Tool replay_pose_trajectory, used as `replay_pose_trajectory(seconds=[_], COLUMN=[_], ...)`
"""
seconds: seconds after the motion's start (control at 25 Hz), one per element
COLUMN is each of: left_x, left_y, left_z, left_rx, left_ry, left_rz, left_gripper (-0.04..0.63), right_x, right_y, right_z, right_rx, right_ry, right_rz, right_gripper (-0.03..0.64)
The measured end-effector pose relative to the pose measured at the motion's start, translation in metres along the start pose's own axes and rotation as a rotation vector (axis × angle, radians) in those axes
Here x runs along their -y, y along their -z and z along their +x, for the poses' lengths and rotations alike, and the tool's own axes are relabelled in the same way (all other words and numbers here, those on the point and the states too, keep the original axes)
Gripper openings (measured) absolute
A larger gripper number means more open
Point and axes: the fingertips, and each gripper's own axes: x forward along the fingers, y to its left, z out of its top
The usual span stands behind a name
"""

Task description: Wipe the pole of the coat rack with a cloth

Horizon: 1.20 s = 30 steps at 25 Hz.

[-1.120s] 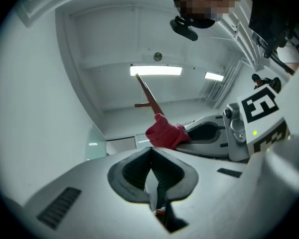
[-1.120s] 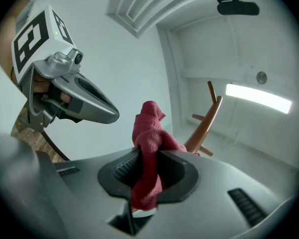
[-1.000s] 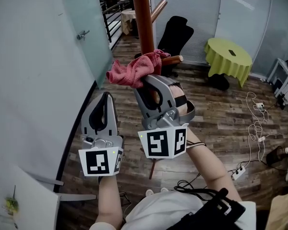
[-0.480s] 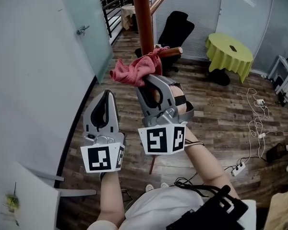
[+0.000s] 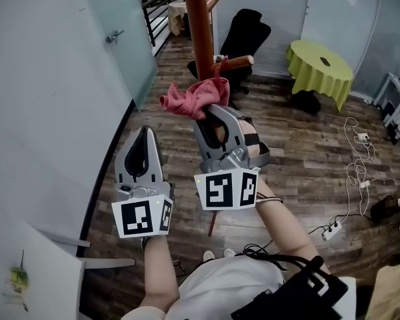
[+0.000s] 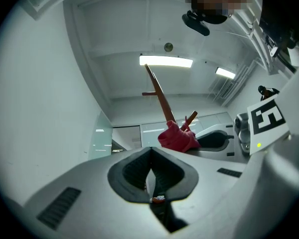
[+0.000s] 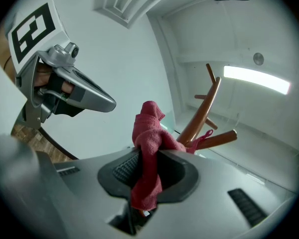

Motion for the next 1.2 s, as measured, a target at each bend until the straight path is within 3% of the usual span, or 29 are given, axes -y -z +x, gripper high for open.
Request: replay_pose_trajectory(seconds=[1.2], left_x=[0.010], left_y=[0.036], left_z=[-0.025], left_rx=[-0.138], left_ry=[-0.021], left_rz=[-0.025], left_gripper=[0.012], right_x=[-0.032], right_y=[0.046], right_z=[-0.021], right_rx=[-0.116], right_ry=[-0.071], right_rz=[0.056], right_gripper=[0.083])
